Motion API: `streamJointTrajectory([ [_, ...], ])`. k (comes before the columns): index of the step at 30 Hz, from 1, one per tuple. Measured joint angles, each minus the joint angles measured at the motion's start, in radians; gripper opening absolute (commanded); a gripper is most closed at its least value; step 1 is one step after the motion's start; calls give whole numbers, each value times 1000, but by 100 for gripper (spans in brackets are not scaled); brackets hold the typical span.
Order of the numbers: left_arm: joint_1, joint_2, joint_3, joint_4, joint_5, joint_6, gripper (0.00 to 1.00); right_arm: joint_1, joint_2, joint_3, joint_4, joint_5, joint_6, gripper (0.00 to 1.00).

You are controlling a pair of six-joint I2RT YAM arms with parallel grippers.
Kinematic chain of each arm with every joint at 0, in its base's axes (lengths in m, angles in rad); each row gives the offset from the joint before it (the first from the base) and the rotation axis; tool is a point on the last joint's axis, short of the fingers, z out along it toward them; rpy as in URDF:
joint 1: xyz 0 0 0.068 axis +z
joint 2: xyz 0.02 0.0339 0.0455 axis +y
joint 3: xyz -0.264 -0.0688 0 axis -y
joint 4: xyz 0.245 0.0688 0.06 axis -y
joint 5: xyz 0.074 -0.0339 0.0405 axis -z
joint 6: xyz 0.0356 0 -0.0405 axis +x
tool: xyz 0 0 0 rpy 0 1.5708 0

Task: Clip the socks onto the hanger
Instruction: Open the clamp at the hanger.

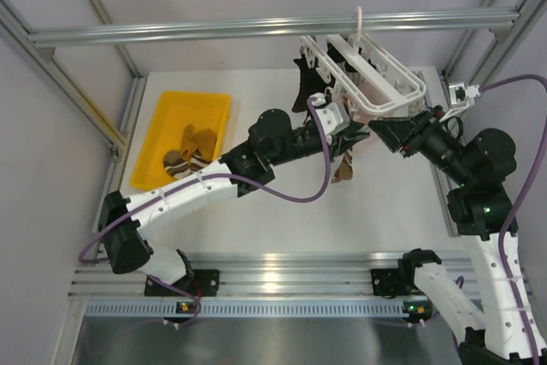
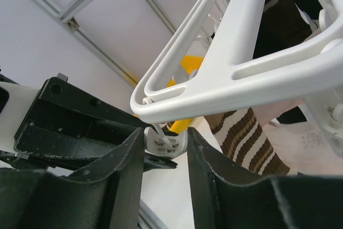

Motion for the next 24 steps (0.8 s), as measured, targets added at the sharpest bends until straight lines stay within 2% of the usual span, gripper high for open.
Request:
streamJointTrajectory([
  [2,2,-2,-9,6,2,0,0,0,2,0,3,-6,5,28],
  [6,3,-13,-29,16,3,2,0,0,7,-2,2,-18,14,10],
  [9,3,-26,-48,22,2,9,24,0,9,-7,3,-33,19,0],
  [10,3,-28,-51,22,1,11,39,0,9,-7,3,-36,21,0],
  [13,3,-42,-61,13,13,19,60,-1,10,-7,13,-33,21,0],
  [15,3,-52,-64,0,20,19,68,-1,10,-13,26,-32,21,0],
  [17,2,-66,-64,-13,23,19,70,-1,9,-19,35,-32,22,0],
  [24,2,-143,-77,-71,17,22,68,-1,9,-33,64,-41,26,0],
])
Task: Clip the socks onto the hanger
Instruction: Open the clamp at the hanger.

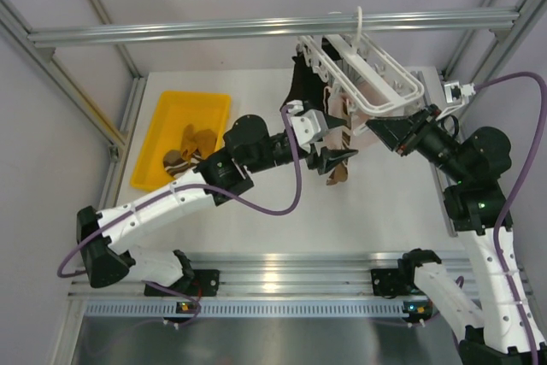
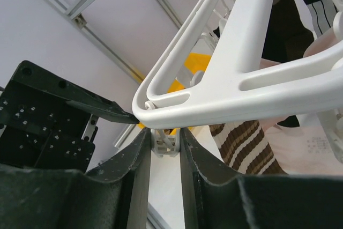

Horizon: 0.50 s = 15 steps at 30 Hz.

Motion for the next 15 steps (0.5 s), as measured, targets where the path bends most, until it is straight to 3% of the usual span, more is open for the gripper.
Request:
streamJointTrajectory([
  [5,0,-17,10,-28,-23,11,67,0,0,-13,35,-21,13,0],
  [15,0,95,108,-63,-64,63,59,0,3,-13,83,-72,22,0],
])
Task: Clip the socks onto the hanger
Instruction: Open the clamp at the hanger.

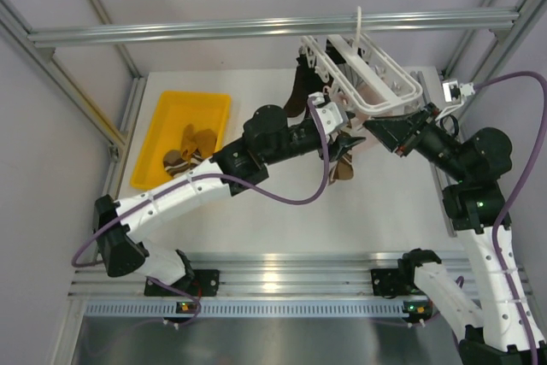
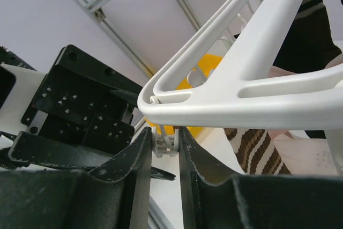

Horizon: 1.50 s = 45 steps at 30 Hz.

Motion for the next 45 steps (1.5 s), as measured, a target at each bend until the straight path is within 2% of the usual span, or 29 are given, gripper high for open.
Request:
streamJointTrajectory([
  [4,-1,27,25,-3,-10,7,47,0,0,0,14,-20,0,0],
  [5,-2,29,28,-3,-11,8,39,0,0,0,15,-21,-1,0],
  [7,-7,31,29,-5,-10,12,32,0,4,0,20,-21,-1,0],
  [8,-11,31,29,-5,-10,16,23,0,6,0,21,-23,-1,2],
  [10,-16,31,30,-7,-14,23,15,0,6,-6,28,-24,0,5],
  [13,-17,31,30,-10,-15,29,2,0,7,-13,35,-17,11,26],
  [14,-18,31,30,-10,-16,31,0,0,7,-13,35,-14,16,35],
  [19,-19,32,30,-9,-21,36,0,0,12,-13,34,6,31,41],
  [22,-19,32,30,-9,-23,40,0,0,12,-13,34,22,45,38],
  [25,-19,32,30,-9,-25,43,0,0,13,-13,35,25,53,24],
  [26,-20,32,30,-9,-26,44,3,0,13,-14,36,27,54,16],
  [28,-20,32,30,-10,-26,47,11,0,13,-19,41,27,55,8],
  [29,-20,32,30,-10,-28,47,28,0,13,-19,41,27,56,1],
  [32,-20,32,30,-10,-32,47,52,0,13,-19,42,24,52,0],
  [34,-21,32,30,-10,-33,43,61,0,13,-19,42,23,48,0],
  [36,-22,27,29,-24,-33,40,67,0,15,-19,41,23,44,0],
  [38,-22,10,19,-45,-34,24,68,0,15,-19,41,23,41,0],
  [45,-11,-131,-63,-108,-43,-6,65,0,13,-26,53,13,33,0],
])
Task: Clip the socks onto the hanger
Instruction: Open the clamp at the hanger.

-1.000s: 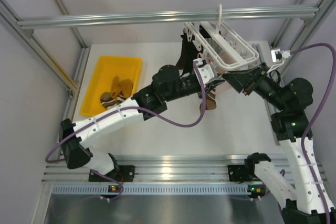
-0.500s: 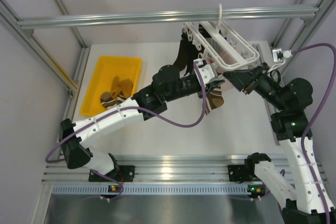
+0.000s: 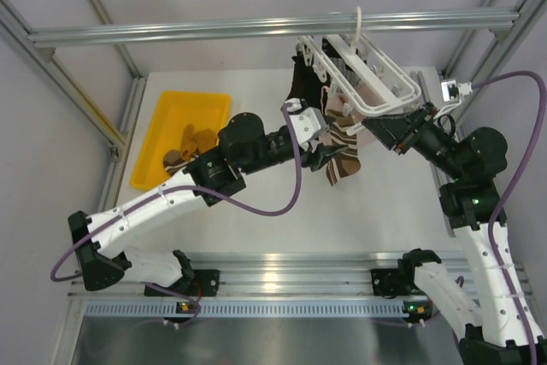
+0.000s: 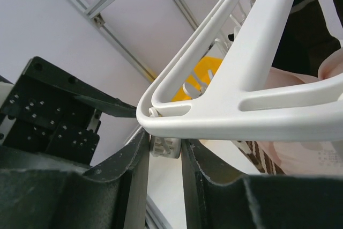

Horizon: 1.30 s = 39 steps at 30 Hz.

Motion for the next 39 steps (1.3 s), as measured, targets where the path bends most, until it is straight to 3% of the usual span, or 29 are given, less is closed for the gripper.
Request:
streamJointTrajectory([
  [12,1,93,57,35,3,97,62,0,-16,-86,216,-100,-5,0],
  [18,1,141,75,67,2,155,50,0,-18,-86,286,-128,-34,0],
  [27,-6,146,82,108,-1,206,48,0,-53,-130,335,-120,-99,0],
  [32,-16,162,89,116,8,234,29,0,-63,-140,354,-105,-128,0],
  [37,-27,171,89,118,13,278,25,0,-63,-143,362,-95,-145,0],
  [38,-28,172,89,118,13,286,19,0,-63,-143,363,-95,-146,0],
  [39,-29,172,89,119,13,293,4,0,-63,-143,364,-93,-148,2],
])
